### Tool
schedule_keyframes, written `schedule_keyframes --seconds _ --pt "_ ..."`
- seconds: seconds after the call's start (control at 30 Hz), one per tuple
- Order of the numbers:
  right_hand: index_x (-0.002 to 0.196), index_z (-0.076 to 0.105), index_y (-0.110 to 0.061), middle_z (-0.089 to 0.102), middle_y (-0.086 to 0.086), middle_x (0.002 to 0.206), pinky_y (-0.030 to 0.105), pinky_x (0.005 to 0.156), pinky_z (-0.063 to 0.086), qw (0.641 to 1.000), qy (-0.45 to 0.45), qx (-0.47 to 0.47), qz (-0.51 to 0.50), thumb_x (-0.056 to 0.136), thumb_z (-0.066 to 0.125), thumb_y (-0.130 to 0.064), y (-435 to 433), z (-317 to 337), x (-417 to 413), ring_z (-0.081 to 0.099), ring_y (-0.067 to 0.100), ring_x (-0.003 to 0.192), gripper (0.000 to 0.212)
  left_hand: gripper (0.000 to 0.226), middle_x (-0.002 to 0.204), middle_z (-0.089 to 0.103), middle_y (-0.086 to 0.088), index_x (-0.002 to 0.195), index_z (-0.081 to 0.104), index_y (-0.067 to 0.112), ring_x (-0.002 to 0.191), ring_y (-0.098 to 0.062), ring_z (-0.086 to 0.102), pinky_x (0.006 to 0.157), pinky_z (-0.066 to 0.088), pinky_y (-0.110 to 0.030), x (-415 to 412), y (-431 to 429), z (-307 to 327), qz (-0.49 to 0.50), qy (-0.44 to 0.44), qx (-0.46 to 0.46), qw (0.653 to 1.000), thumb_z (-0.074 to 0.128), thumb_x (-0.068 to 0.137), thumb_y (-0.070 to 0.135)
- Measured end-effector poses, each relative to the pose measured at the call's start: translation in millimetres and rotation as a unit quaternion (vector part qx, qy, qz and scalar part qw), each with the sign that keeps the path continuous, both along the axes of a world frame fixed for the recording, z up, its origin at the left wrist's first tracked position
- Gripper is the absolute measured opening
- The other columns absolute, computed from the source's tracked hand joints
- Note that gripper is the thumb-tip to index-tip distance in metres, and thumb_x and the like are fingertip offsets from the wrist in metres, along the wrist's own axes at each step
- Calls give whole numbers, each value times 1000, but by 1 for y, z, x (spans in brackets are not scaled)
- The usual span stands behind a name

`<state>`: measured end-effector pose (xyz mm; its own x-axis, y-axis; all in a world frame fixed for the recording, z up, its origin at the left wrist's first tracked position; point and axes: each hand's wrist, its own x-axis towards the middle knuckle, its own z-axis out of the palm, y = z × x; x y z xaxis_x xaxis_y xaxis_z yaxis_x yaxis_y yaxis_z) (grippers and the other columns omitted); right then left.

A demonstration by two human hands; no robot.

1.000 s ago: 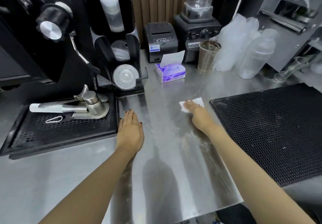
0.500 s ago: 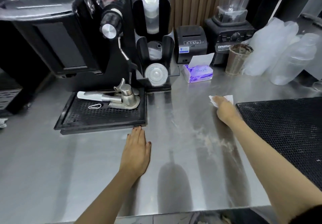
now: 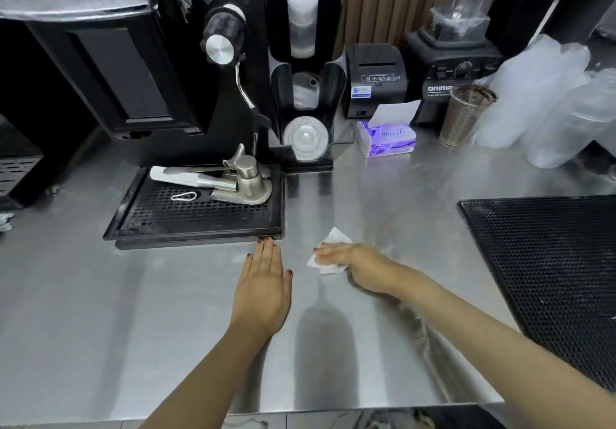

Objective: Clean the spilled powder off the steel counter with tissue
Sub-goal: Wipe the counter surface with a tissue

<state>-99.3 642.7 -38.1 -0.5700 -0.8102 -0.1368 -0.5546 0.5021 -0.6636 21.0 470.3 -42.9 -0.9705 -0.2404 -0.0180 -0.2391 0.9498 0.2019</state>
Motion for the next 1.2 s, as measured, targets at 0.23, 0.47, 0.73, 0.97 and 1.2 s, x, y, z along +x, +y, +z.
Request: schedule_keyframes --seconds 0.23,0.47,0.73,0.97,1.2 --pt "123 52 4 56 11 124 4 95 30 980 46 -80 -178 77 39 25 6 33 -58 45 22 124 52 74 156 -6 -8 146 1 6 143 -21 -10 116 -4 -37 11 3 1 90 -25 -25 995 -11 84 44" --pt "129 47 1 43 18 141 30 110 21 967 93 -34 -235 89 38 8 -57 4 -98 39 29 131 42 58 155 -10 -10 146 -3 5 143 -21 -12 117 -2 -41 7 4 6 121 -43 -12 992 12 98 34" --pt "130 51 -11 44 5 143 22 111 21 998 6 -22 -51 90 39 6 -53 5 -34 36 18 134 45 57 156 -9 -9 146 -2 5 143 -21 -11 117 -2 -41 8 3 5 123 -47 -13 991 7 97 33" --pt "113 63 -1 55 4 126 3 105 24 997 -60 -15 42 76 45 23 33 15 12 42 -8 118 48 57 156 -8 -11 145 0 4 143 -23 -10 117 -1 -43 8 3 4 121 -37 -8 992 11 97 32" --pt "126 53 -5 47 13 139 18 109 19 964 76 -25 -254 79 32 22 53 27 -80 37 23 134 58 57 156 -6 -11 145 1 3 144 -24 -8 117 0 -43 8 3 4 117 -36 -8 992 12 97 32"
